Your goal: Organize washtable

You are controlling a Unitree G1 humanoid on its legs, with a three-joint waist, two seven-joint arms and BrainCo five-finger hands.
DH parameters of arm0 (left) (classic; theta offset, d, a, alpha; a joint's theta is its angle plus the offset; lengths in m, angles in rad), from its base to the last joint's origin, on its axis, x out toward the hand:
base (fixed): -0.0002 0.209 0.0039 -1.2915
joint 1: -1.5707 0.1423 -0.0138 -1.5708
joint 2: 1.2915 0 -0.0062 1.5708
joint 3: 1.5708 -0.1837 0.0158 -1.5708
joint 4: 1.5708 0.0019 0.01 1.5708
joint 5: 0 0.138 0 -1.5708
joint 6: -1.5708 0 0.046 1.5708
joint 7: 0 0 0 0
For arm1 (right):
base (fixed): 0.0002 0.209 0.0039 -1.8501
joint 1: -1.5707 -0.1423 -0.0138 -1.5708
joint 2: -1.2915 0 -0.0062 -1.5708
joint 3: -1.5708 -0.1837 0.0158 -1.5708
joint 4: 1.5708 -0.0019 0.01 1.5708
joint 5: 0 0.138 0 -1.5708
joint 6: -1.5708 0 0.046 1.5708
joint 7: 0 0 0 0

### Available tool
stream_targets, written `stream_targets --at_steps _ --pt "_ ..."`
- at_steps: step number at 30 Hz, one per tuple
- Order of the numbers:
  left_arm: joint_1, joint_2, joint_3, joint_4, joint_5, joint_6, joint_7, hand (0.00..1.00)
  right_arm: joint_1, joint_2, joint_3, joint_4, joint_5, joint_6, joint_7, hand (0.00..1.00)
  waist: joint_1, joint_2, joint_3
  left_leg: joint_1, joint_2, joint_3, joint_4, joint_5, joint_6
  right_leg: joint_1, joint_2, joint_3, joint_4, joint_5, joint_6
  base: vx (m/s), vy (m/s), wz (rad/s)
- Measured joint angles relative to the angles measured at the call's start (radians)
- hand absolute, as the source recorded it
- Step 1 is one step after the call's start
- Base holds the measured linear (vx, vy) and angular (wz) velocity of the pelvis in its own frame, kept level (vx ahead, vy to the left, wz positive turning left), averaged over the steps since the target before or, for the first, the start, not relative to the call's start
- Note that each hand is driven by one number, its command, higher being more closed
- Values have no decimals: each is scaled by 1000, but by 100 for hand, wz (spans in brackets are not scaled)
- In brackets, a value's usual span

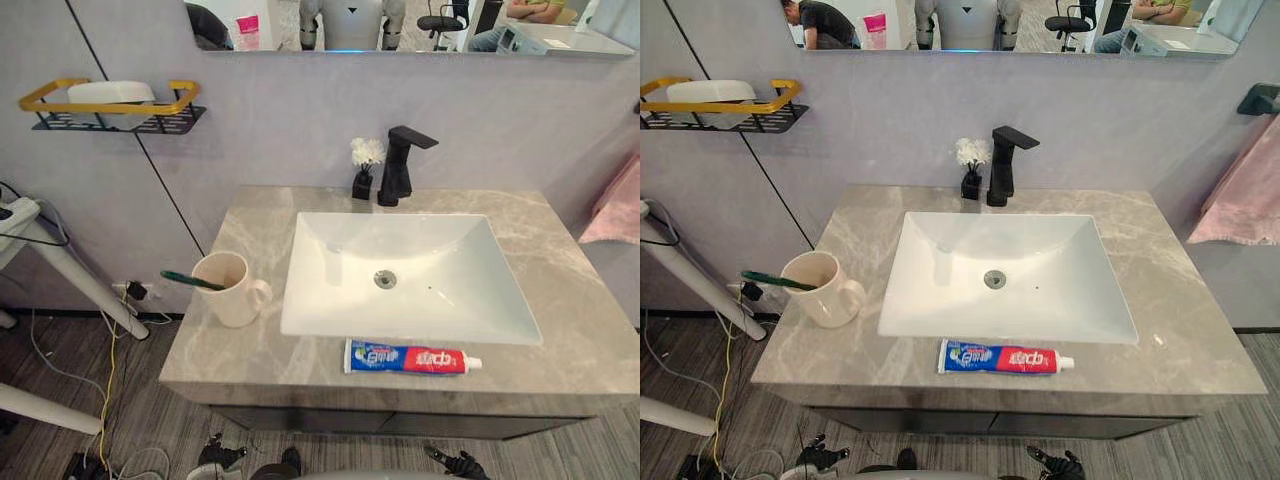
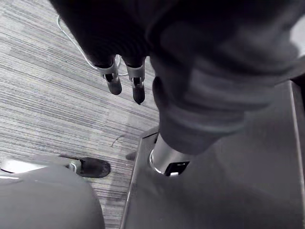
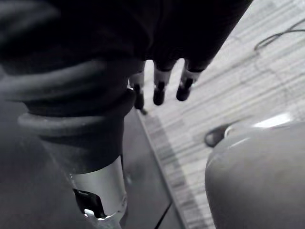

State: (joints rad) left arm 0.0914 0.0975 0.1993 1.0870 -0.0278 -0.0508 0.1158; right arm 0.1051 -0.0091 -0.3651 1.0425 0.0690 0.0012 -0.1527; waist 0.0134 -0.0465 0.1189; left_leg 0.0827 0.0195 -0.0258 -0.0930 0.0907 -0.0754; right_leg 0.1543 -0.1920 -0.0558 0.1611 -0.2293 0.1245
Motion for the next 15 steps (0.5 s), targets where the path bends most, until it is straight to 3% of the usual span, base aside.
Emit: stream_targets --at_steps 3,9,10,15 --pt "14 -6 3 -3 0 -1 0 0 13 -8 1 0 0 2 0 0 2 9 3 -5 -1 -3 -7 1 0 0 1 -3 2 -4 6 -107 7 11" --pt "36 -5 11 -22 -1 -1 0 0 22 2 1 -5 0 1 -4 0 2 0 1 -18 -4 -3 -7 1 0 0 3 5 -19 -4 6 -6 3 0" --pt "43 2 13 -39 -1 -1 0 0 2 20 11 -17 1 -4 -19 0 3 -5 12 -34 13 -15 100 -39 -10 33 21 -2 -17 -1 2 0 0 0" --pt "43 2 13 -39 -1 -1 0 0 2 20 10 -16 2 -4 -19 0 3 -5 11 -33 13 -15 93 -39 -10 32 21 -4 -17 -1 2 0 0 0"
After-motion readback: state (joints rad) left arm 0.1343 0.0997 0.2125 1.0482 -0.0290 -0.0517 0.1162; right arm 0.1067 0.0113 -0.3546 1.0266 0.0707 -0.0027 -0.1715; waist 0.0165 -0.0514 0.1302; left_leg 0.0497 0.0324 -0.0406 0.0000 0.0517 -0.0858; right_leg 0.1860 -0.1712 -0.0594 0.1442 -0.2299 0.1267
